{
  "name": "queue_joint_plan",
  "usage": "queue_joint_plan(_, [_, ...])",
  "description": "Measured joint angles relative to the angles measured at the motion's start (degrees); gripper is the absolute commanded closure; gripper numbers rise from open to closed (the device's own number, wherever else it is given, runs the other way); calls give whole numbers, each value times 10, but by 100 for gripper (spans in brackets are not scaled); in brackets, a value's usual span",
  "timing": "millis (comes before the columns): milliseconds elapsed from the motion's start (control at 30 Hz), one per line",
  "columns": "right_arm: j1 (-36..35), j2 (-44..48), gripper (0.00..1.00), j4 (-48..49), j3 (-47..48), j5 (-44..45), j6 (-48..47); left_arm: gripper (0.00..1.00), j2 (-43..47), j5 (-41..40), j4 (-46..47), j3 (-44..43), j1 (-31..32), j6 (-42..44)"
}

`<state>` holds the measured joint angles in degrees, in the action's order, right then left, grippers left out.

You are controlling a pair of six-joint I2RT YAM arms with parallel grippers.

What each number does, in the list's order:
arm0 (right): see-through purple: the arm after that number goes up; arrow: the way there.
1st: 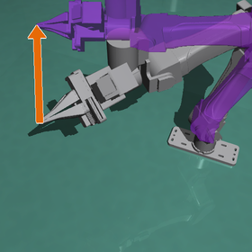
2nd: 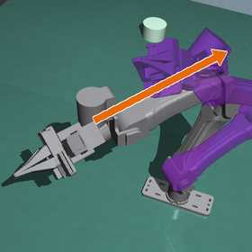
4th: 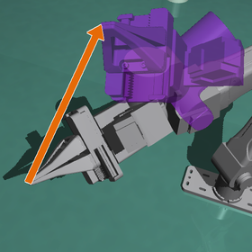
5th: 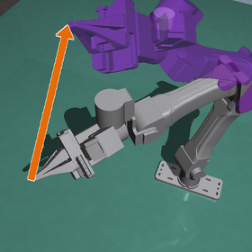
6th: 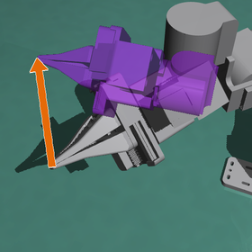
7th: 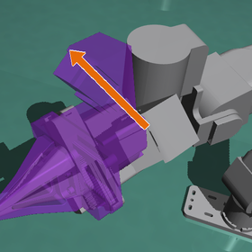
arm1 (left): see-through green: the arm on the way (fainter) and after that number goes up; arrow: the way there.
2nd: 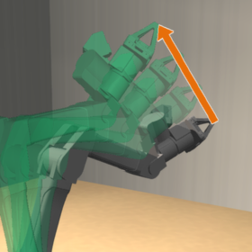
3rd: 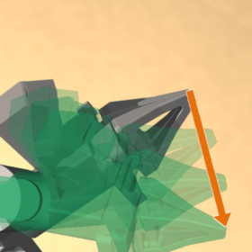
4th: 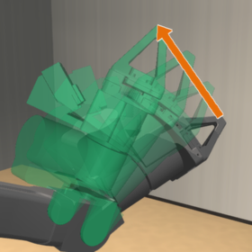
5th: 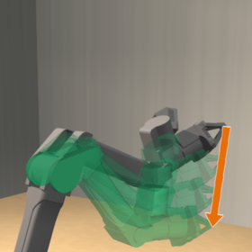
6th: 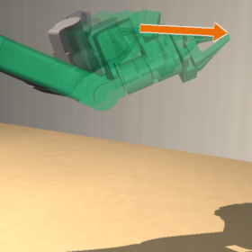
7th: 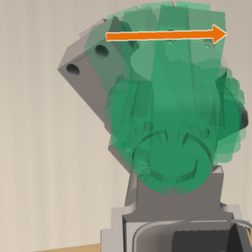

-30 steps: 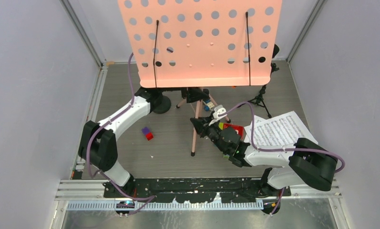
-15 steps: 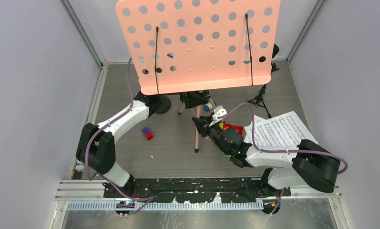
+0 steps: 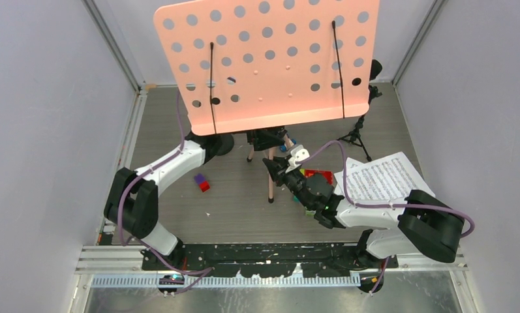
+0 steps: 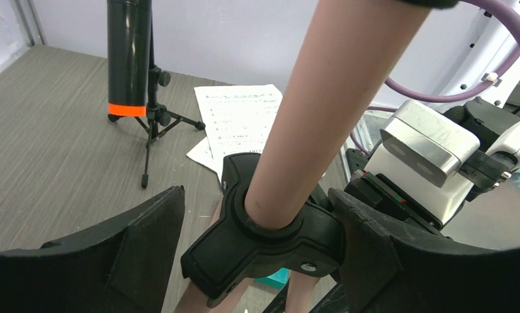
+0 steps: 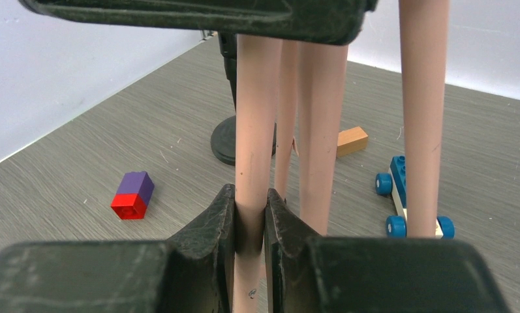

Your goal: Pack up the instrument practice props

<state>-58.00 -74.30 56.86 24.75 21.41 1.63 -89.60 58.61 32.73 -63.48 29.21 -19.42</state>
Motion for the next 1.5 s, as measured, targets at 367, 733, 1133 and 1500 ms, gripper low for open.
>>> queue_joint_plan(367, [2, -27, 98, 15, 25, -1, -26, 71, 1, 21, 36, 0, 7, 12])
queue_joint_plan(733, [0, 20, 28, 39, 2, 37, -17, 100, -12, 25, 33, -13, 10, -3])
queue_joint_plan(1133, [14, 122, 3, -81, -5, 29, -52, 100, -12, 24, 23, -17, 10, -1])
queue_joint_plan(1500, [56, -82, 3, 11, 31, -21, -56, 100, -12, 22, 21, -19, 10, -1])
